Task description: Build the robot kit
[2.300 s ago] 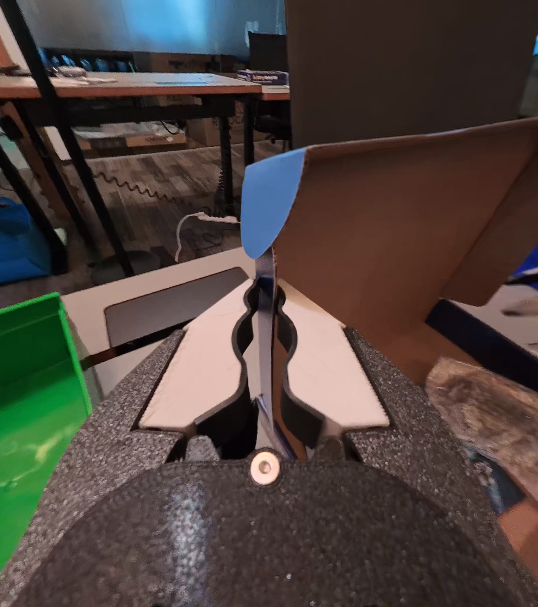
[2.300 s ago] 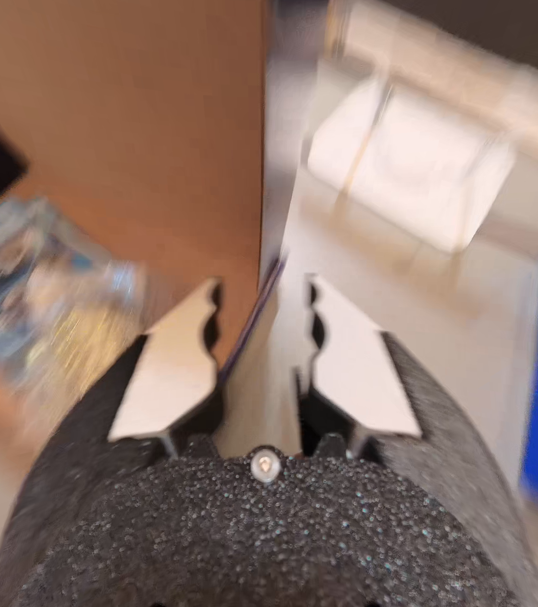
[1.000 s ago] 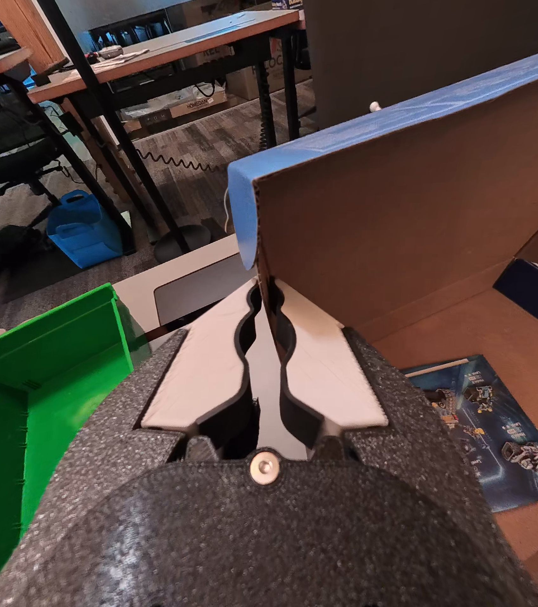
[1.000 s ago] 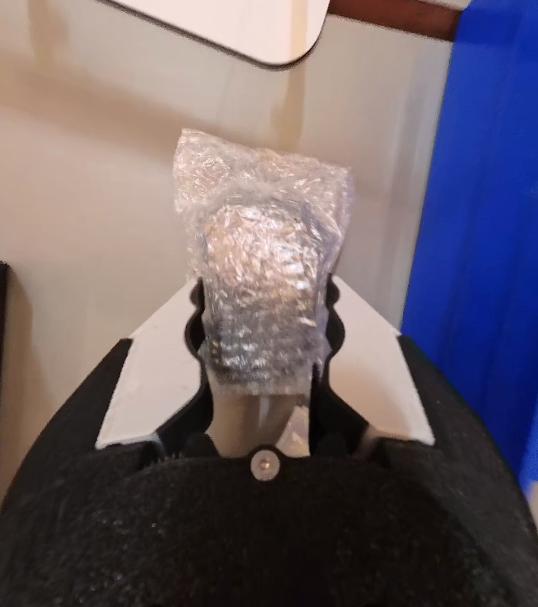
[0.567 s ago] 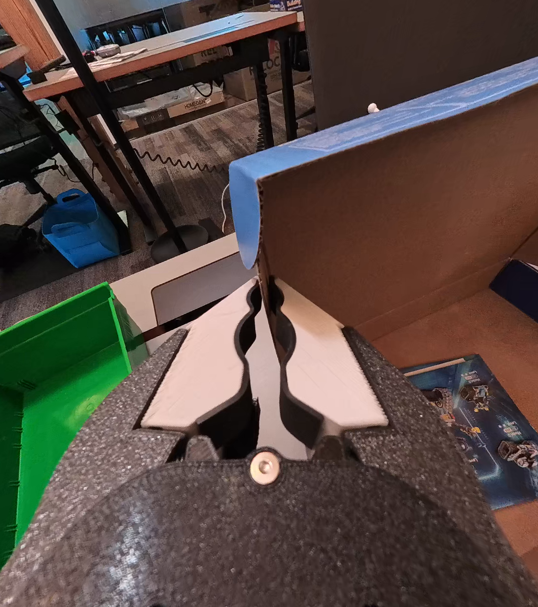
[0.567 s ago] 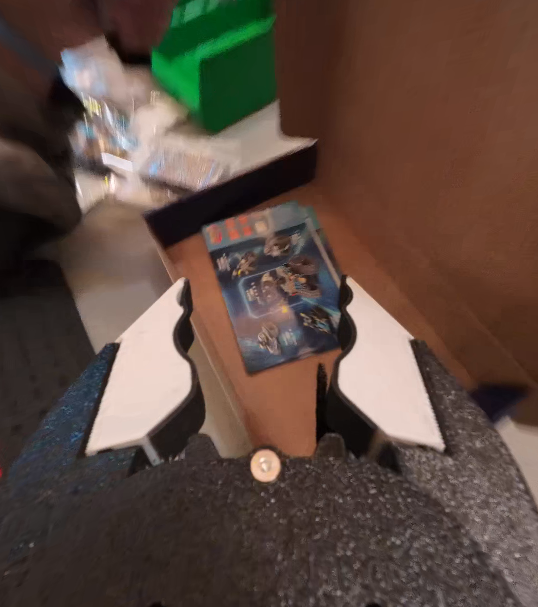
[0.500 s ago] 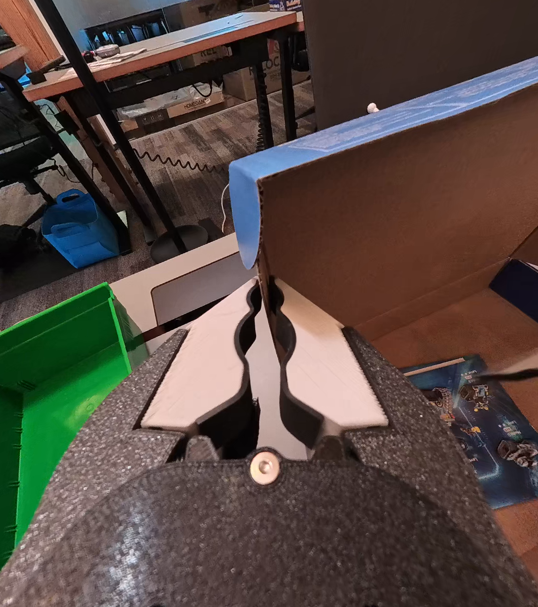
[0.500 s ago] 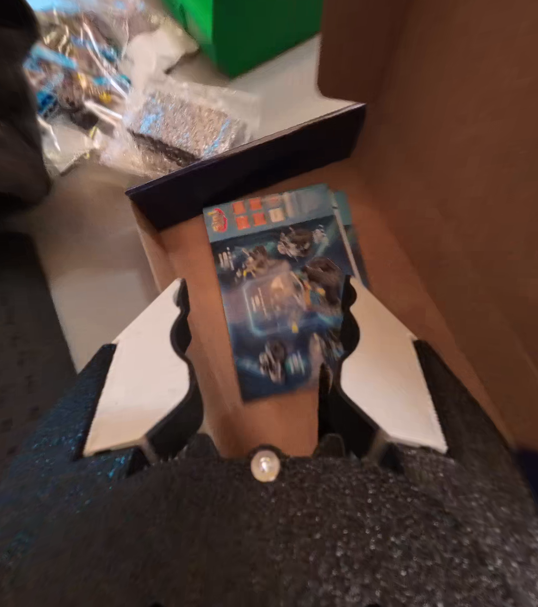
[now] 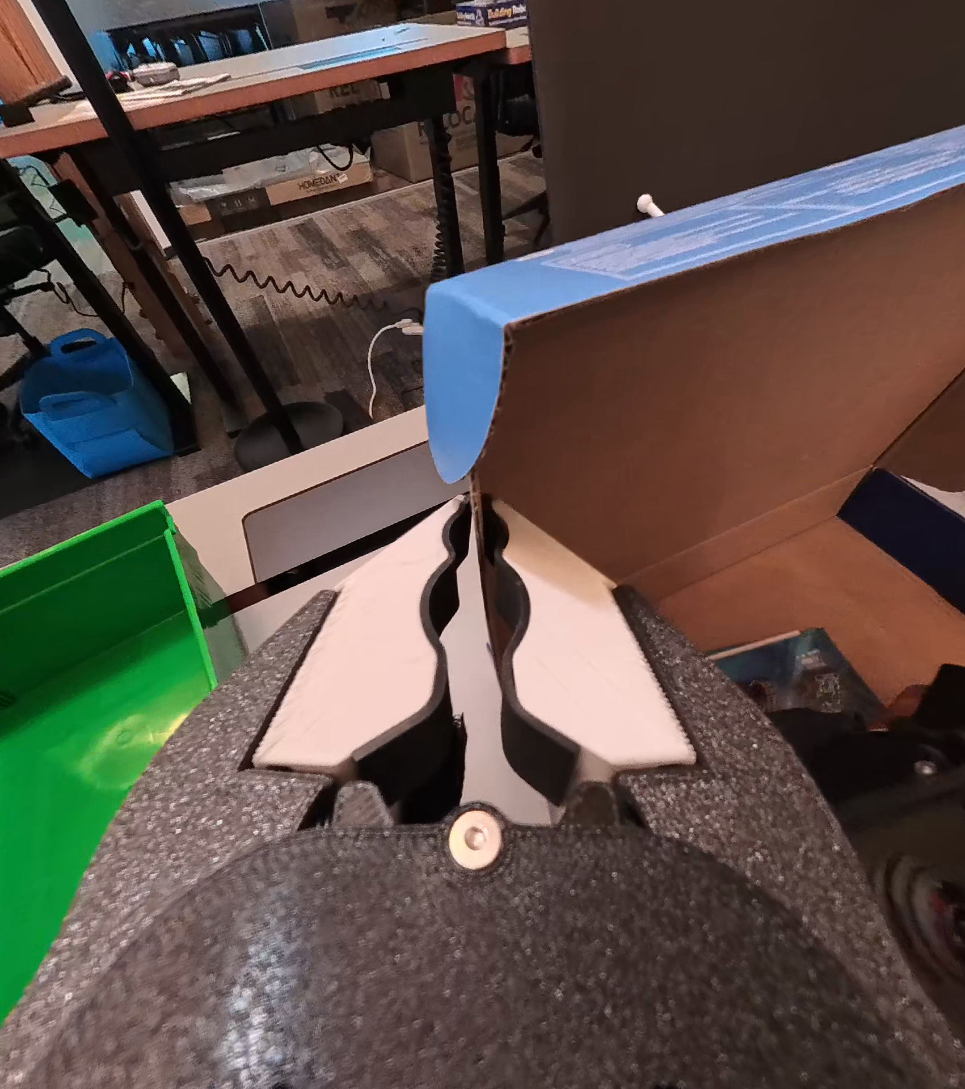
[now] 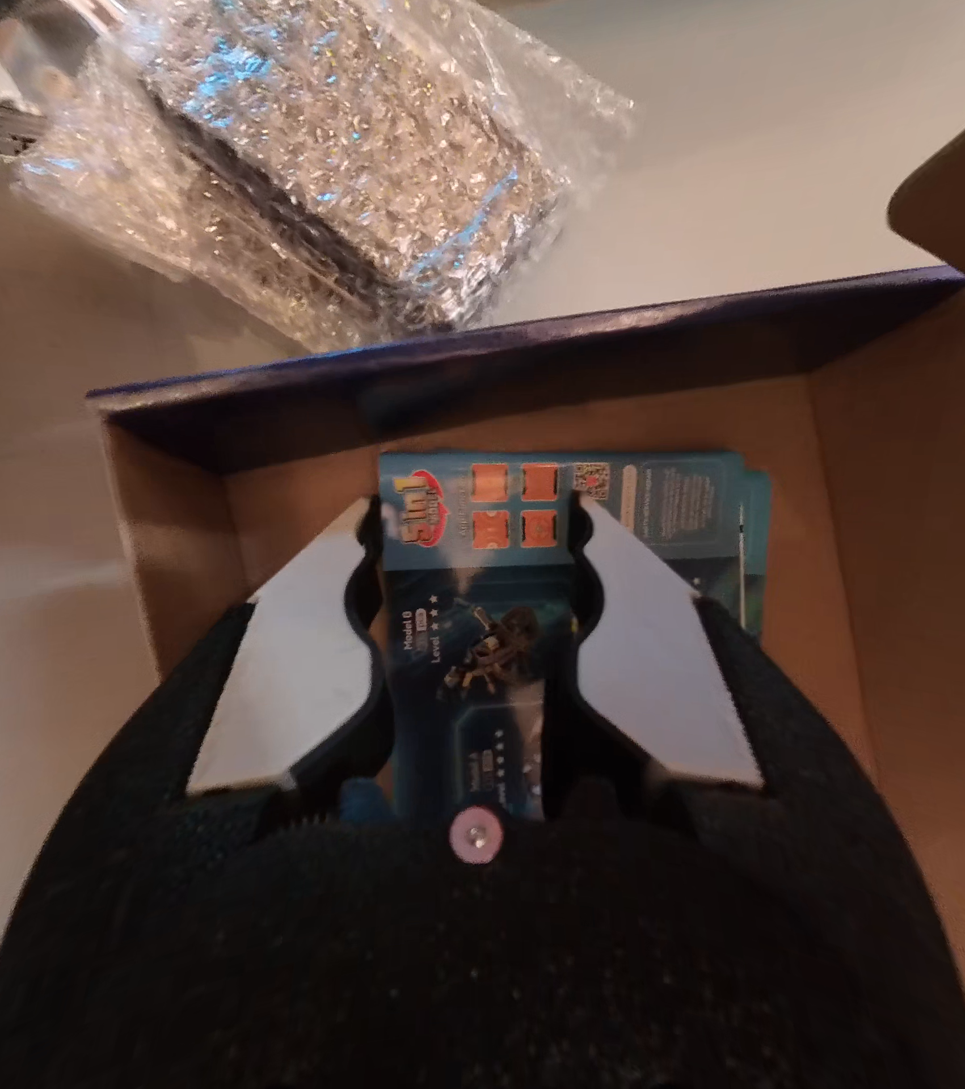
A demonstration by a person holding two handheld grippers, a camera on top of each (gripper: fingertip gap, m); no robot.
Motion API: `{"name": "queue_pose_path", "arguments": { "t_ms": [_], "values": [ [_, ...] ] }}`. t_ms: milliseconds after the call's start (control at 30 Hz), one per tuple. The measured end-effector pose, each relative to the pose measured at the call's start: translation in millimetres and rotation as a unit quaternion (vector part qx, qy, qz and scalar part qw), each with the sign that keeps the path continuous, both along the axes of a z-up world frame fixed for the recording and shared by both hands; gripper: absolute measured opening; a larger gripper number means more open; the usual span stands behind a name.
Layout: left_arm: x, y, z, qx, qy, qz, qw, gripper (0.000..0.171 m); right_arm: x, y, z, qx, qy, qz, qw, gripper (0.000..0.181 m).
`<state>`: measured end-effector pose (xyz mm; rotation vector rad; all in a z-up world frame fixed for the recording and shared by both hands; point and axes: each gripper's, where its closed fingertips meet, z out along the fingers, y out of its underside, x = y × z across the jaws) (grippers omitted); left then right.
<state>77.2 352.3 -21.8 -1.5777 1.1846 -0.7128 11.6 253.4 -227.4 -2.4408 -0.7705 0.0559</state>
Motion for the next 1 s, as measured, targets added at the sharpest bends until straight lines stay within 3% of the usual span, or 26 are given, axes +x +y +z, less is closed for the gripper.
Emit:
{"name": "queue_pose_path", "arguments": {
  "t_ms": [133, 200, 333, 533, 667, 867, 1000],
  "values": [
    [2.4, -2.9, -3.7, 0.000, 0.008, -0.007, 1.000, 0.002, 4.0, -7.4, 13.0, 0.025, -0.006, 0.015, 1.000, 0.016],
    [4.5, -4.0, -5.8, 0.005, 0.013, -0.008, 1.000, 0.003, 15.1, -7.8, 29.1, 0.054, -0.022, 0.012, 0.998, 0.006],
    [6.0, -4.8, -7.1, 0.016, 0.020, -0.006, 1.000, 0.003, 46.6, -17.3, 75.7, 0.111, -0.042, -0.018, 0.993, 0.002],
    [5.8, -5.8, -7.9, 0.018, 0.025, -0.012, 0.999, 0.003, 127.8, -44.7, 130.4, 0.175, -0.119, -0.100, 0.972, 0.002],
    [6.7, -6.7, -9.4, 0.030, 0.034, -0.012, 0.999, 0.003, 161.2, -59.3, 153.6, 0.210, -0.076, -0.142, 0.964, 0.001],
    [6.9, -8.8, -12.2, 0.030, 0.044, -0.014, 0.998, 0.005, 169.9, -80.5, 179.8, 0.255, 0.016, -0.149, 0.955, 0.001],
    [-9.1, -3.0, -51.6, 0.062, 0.178, 0.000, 0.982, 0.045, 183.5, -85.0, 190.5, 0.269, 0.038, -0.156, 0.950, 0.001]
  ]
}}
